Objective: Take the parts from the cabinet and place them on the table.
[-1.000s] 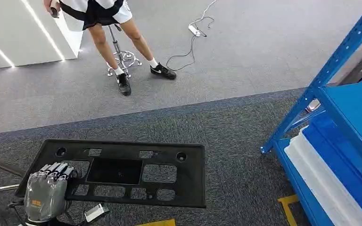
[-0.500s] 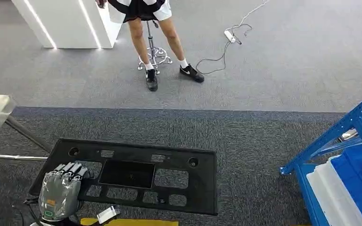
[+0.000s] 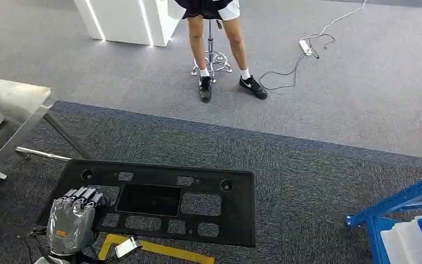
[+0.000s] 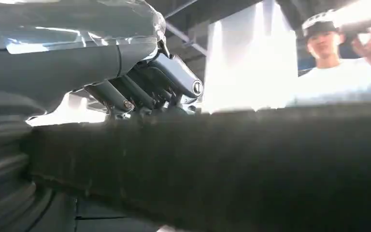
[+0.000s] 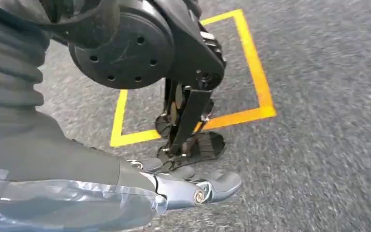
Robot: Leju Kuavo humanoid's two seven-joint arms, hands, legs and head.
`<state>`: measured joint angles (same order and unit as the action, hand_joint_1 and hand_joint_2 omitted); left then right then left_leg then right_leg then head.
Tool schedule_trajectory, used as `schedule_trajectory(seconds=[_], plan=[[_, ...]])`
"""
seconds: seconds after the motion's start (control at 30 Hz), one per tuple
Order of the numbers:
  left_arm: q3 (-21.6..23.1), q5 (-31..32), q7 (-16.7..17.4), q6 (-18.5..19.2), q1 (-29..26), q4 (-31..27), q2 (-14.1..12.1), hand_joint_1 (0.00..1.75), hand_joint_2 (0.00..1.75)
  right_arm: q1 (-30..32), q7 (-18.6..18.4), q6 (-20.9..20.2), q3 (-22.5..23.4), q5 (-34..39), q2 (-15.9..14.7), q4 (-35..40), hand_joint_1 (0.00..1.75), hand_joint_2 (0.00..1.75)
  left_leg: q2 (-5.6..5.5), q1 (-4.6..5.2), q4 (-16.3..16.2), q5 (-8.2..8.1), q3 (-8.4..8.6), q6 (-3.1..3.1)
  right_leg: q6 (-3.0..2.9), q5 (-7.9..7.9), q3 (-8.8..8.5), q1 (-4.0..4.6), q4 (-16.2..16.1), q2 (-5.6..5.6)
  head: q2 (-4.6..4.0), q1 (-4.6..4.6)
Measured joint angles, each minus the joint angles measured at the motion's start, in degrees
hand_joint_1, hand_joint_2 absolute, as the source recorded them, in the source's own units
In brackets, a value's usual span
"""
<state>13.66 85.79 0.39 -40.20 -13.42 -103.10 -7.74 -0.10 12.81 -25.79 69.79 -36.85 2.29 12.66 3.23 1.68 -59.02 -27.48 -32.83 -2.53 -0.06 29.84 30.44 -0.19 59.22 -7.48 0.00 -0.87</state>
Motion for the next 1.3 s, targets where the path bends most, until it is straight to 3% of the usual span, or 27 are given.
schedule_trajectory(seconds=[0.03, 0.07, 0.1, 0.13, 0.2, 0.23, 0.27, 0.3, 0.37, 0.4, 0.43, 0.57, 0.63, 0.67, 0.73, 0.77, 0.8, 0.87, 0.9, 0.93, 1.07, 1.1, 1.13, 1.17, 1.23, 1.27, 1.3], plan=[[0.0, 0.0, 0.04, 0.0, -0.06, 0.0, -0.07, 1.75, 1.75, -0.32, 0.0, -0.02, 0.0, 0.0, 0.0, 0.0, 0.0, 1.75, -0.87, 0.04, 0.63, 0.23, 0.19, -0.32, 0.27, 0.04, -0.47, 0.03, -0.29, -0.73, 0.0, 0.0], [0.04, 0.02, 0.0, 0.0, -0.09, 0.02, -0.02, 1.75, 1.75, -0.36, -0.02, -0.02, 0.0, -0.02, -0.04, 0.0, 0.0, 1.75, -1.66, -1.0, 2.24, 1.03, 1.54, -0.63, 0.7, 0.54, -0.89, 0.03, -0.13, -0.17, 0.0, 0.02], [0.2, 0.04, 0.04, 0.0, 0.0, 0.04, -0.02, 1.75, 1.75, -0.24, -0.09, 0.07, 0.04, -0.02, -0.09, 0.0, 0.0, 1.75, -2.17, -0.84, 2.83, 1.23, 1.93, -0.73, 0.86, 1.47, -0.51, -0.11, 1.37, 3.53, 0.0, 0.07], [0.31, 0.07, 0.04, 0.02, 0.36, 0.09, -0.04, 1.75, 1.75, -0.21, -0.15, 0.07, 0.04, -0.07, -0.09, -0.04, 0.0, 1.75, -2.8, -0.9, 2.81, 1.47, 1.91, -1.09, 0.87, 3.65, 1.48, -0.24, 5.2, 5.95, 0.0, 0.11], [0.44, 0.09, 0.22, 0.02, 0.52, 0.15, -0.02, 1.75, 1.75, -0.1, -0.28, 0.22, 0.04, -0.22, -0.09, -0.15, 0.0, 1.75, -4.23, -0.88, 2.69, 1.39, 1.88, -1.18, 1.13, 7.23, 6.17, -0.46, 13.83, 7.35, 0.0, 0.09], [0.44, 0.15, 0.5, 0.02, 0.48, 0.15, -0.02, 1.75, 1.75, -0.04, -0.39, 0.46, 0.04, -0.33, -0.09, -0.15, 0.0, 1.75, -5.02, -0.87, 2.51, 1.27, 1.85, -1.11, 1.27, 7.54, 7.94, -0.48, 16.43, 7.45, 0.0, 0.09], [0.5, 0.15, 0.61, 0.02, 0.45, 0.15, -0.02, 1.75, 1.75, 0.03, -0.44, 0.46, 0.04, -0.41, -0.17, -0.15, 0.0, 1.75, -5.88, -0.91, 2.32, 1.1, 1.86, -1.07, 1.41, 6.4, 8.51, -0.58, 16.46, 7.45, 0.0, 0.11], [0.55, 0.13, 0.81, 0.02, 0.44, 0.15, -0.02, 1.75, 1.75, 0.03, -0.48, 0.48, 0.04, -0.48, -0.28, -0.15, 0.0, 1.75, -6.86, -1.04, 1.96, 0.84, 1.93, -0.84, 1.57, 3.5, 7.68, -0.78, 13.42, 7.49, 0.0, 0.11], [0.57, -0.04, 0.92, 0.02, 0.5, 0.15, 0.02, 1.75, 1.75, 0.08, -0.48, 0.48, 0.04, -0.66, -0.5, -0.17, 0.0, 1.75, -8.51, -1.37, 0.8, 0.07, 1.96, -0.32, 1.95, -2.57, 3.85, -1.34, 3.73, 9.22, 0.0, 0.11], [0.57, -0.11, 0.92, 0.02, 0.48, 0.15, 0.02, 1.75, 1.75, 0.13, -0.48, 0.48, 0.04, -0.72, -0.52, -0.2, 0.0, 1.75, -9.03, -1.53, 0.3, -0.4, 1.68, 0.07, 1.93, -1.71, 2.92, -1.66, 2.09, 12.26, 0.0, 0.09], [0.57, -0.24, 0.94, 0.04, 0.73, 0.13, 0.02, 1.75, 1.75, 0.13, -0.46, 0.44, 0.04, -0.81, -0.52, -0.31, 0.0, 1.75, -9.7, -1.3, -0.68, -0.72, 1.21, 0.53, 1.86, -1.58, 2.94, -1.5, 1.2, 13.29, 0.0, 0.05], [0.68, -0.37, 0.92, 0.02, 0.56, 0.07, 0.04, 1.75, 1.75, -0.32, -0.46, 0.44, 0.04, -0.94, -0.66, -0.31, 0.0, 1.75, -12.28, -1.74, -0.29, -0.49, 0.45, 1.72, 0.36, -1.74, 2.51, -1.43, 0.8, 10.26, 0.0, 0.04], [0.7, -0.37, 0.94, 0.0, 0.75, -0.02, 0.04, 1.75, 1.75, -0.16, -0.39, 0.44, 0.04, -0.98, -0.66, -0.35, 0.0, 1.75, -6.21, -1.51, -3.12, -2.38, -0.61, 2.19, -0.24, -1.8, 1.94, -1.31, 0.2, 8.87, 0.0, -0.11], [0.7, -0.42, 0.94, 0.0, 0.96, -0.02, 0.04, 1.75, 1.75, 0.04, -0.37, 0.44, 0.07, -1.07, -0.66, -0.35, 0.0, 1.75, -4.34, -1.75, -7.99, -4.99, -3.2, 2.57, -0.45, -1.74, 1.87, -1.09, 0.14, 7.81, 0.0, -0.07], [0.74, -0.59, 1.07, 0.02, 0.86, 0.0, 0.07, 1.75, 1.75, 0.08, -0.31, 0.44, 0.07, -1.2, -0.66, -0.35, 0.0, 1.75, -3.67, -2.03, -16.22, -8.09, -7.56, 2.97, -0.73, -1.48, 1.86, -0.91, 0.16, 6.15, 0.0, -0.07], [0.77, -0.66, 1.07, 0.02, 0.75, 0.0, 0.07, 1.75, 1.75, 0.09, -0.31, 0.44, 0.07, -1.27, -0.68, -0.35, 0.0, 1.75, -3.62, -2.18, -18.14, -7.96, -8.74, 3.12, -0.71, -1.34, 1.78, -0.84, 0.16, 5.26, 0.0, -0.07], [0.77, -0.7, 1.11, 0.02, 0.7, 0.0, 0.04, 1.75, 1.75, 0.07, -0.28, 0.46, 0.07, -1.27, -0.7, -0.35, 0.0, 1.75, -3.57, -2.26, -16.88, -6.47, -8.26, 3.15, -0.68, -1.2, 1.64, -0.79, 0.16, 4.5, 0.0, -0.07], [0.77, -0.7, 1.16, 0.02, 0.7, 0.0, 0.04, 1.75, 1.75, -0.01, -0.26, 0.44, 0.07, -1.31, -0.7, -0.35, 0.0, 1.75, -2.74, -2.23, -8.0, -1.44, -3.9, 2.79, -0.46, -0.82, 1.11, -0.74, 0.16, 3.07, 0.0, -0.07], [0.77, -0.72, 1.16, 0.02, 0.73, 0.0, 0.04, 1.75, 1.75, -0.02, -0.24, 0.44, 0.07, -1.31, -0.7, -0.35, 0.0, 1.75, -0.85, -2.08, -2.22, 0.99, -0.83, 2.32, -0.29, -0.59, 0.69, -0.67, 0.15, 2.37, 0.0, -0.07], [0.77, -0.74, 1.18, 0.02, 0.81, 0.0, 0.04, 1.75, 1.75, 0.01, -0.24, 0.44, 0.07, -1.31, -0.7, -0.35, 0.0, 1.75, 1.36, -1.66, -0.36, 0.23, 0.0, 2.08, -0.16, -0.48, 0.53, -0.65, 0.1, 2.02, 0.0, -0.07], [0.77, -1.07, 1.35, 0.02, 0.57, 0.0, -0.07, 1.75, 1.75, -0.61, -0.07, 0.37, 0.07, -1.4, -0.7, -0.37, 0.0, 1.75, -0.84, -0.81, 0.26, 0.09, -0.24, 0.46, 1.28, -0.21, -0.51, -0.6, -0.65, -0.45, 0.0, -0.07], [0.77, -1.09, 1.35, 0.0, 0.45, 0.0, -0.07, 1.75, 1.75, -0.66, -0.04, 0.37, 0.07, -1.42, -0.7, -0.37, 0.0, 1.75, -1.57, -1.78, 1.59, 0.82, 1.02, -0.14, 1.81, 0.26, -0.83, -0.71, -0.43, 0.71, 0.0, -0.02], [0.77, -1.25, 1.4, -0.02, 0.52, -0.02, -0.04, 1.75, 1.75, -0.59, -0.04, 0.39, 0.07, -1.4, -0.7, -0.39, 0.0, 1.75, -2.08, -1.6, 2.11, 1.01, 1.39, -0.18, 1.91, 0.99, -0.51, -0.79, 0.79, 4.16, 0.0, 0.07], [0.77, -1.38, 1.42, 0.0, 0.81, 0.0, -0.02, 1.75, 1.75, -0.6, -0.09, 0.42, 0.07, -1.4, -0.7, -0.46, 0.0, 1.75, -2.6, -1.64, 2.1, 1.15, 1.39, -0.48, 1.86, 2.91, 1.15, -0.91, 3.93, 6.21, 0.0, 0.07], [0.77, -1.6, 1.33, 0.0, 0.97, 0.0, 0.0, 1.75, 1.75, -0.41, -0.17, 0.5, 0.07, -1.38, -0.7, -0.55, 0.0, 1.75, -3.87, -1.56, 2.05, 0.98, 1.41, -0.74, 1.99, 6.99, 6.26, -0.88, 13.34, 7.32, 0.0, 0.07], [0.77, -1.6, 1.29, 0.02, 0.89, 0.02, 0.02, 1.75, 1.75, -0.28, -0.2, 0.61, 0.09, -1.38, -0.7, -0.55, 0.0, 1.75, -4.52, -1.49, 1.98, 0.89, 1.42, -0.86, 2.05, 7.61, 8.06, -0.87, 16.19, 7.39, 0.0, 0.04], [0.77, -1.6, 1.25, 0.02, 0.84, 0.02, 0.02, 1.75, 1.75, -0.21, -0.2, 0.59, 0.11, -1.35, -0.74, -0.55, 0.0, 1.75, -5.68, -1.49, 1.86, 0.79, 1.49, -0.8, 2.08, 6.47, 9.17, -0.89, 16.95, 7.41, 0.0, 0.04]])
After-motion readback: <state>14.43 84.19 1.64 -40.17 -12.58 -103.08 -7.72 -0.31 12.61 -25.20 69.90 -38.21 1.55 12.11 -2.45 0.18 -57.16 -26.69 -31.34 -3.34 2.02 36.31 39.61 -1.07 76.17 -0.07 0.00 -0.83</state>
